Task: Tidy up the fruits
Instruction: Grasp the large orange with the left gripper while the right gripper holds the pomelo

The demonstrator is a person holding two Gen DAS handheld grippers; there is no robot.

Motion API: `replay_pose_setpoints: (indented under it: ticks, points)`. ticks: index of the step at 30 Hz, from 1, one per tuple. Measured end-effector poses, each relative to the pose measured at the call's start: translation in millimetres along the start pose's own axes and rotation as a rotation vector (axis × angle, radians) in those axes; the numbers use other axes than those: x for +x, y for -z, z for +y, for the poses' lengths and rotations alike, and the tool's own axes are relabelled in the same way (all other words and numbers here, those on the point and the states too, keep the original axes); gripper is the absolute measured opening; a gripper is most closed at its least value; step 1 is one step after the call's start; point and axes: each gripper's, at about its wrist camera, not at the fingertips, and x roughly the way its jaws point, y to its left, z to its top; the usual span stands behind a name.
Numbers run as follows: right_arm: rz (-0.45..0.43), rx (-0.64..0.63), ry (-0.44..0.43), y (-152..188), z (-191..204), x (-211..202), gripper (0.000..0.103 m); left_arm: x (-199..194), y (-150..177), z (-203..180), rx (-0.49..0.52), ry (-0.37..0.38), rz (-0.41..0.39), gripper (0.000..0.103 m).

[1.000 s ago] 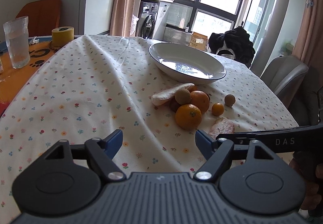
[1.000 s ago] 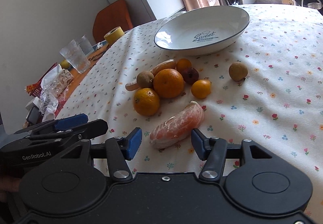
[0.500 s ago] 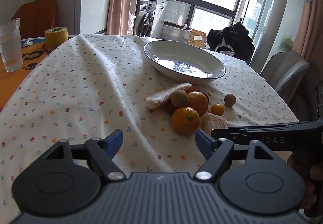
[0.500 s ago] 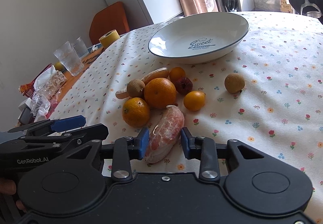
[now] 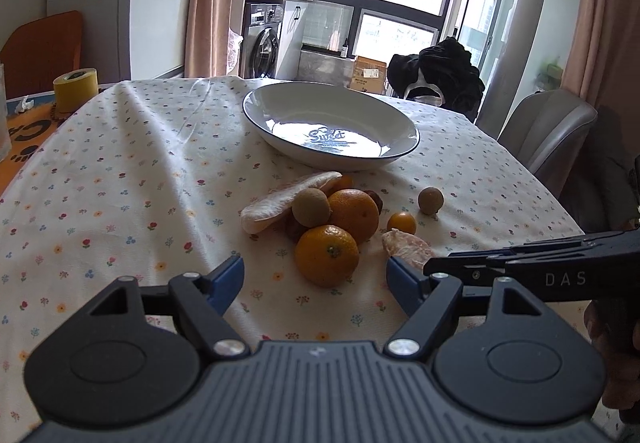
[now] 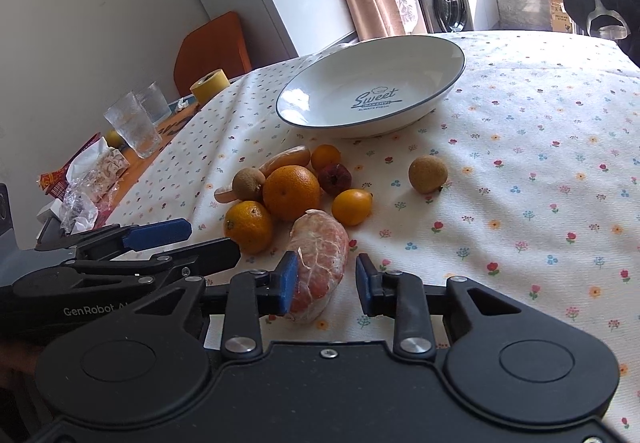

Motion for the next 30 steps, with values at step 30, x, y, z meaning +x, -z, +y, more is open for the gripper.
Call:
replay_pose_setpoints:
  ticks: [30]
  points:
    - [0.028, -0.126, 0.074, 5.7, 37.5, 17.5, 0.052, 5.4, 4.1, 17.6, -0.071, 0.032, 0.007, 0.037]
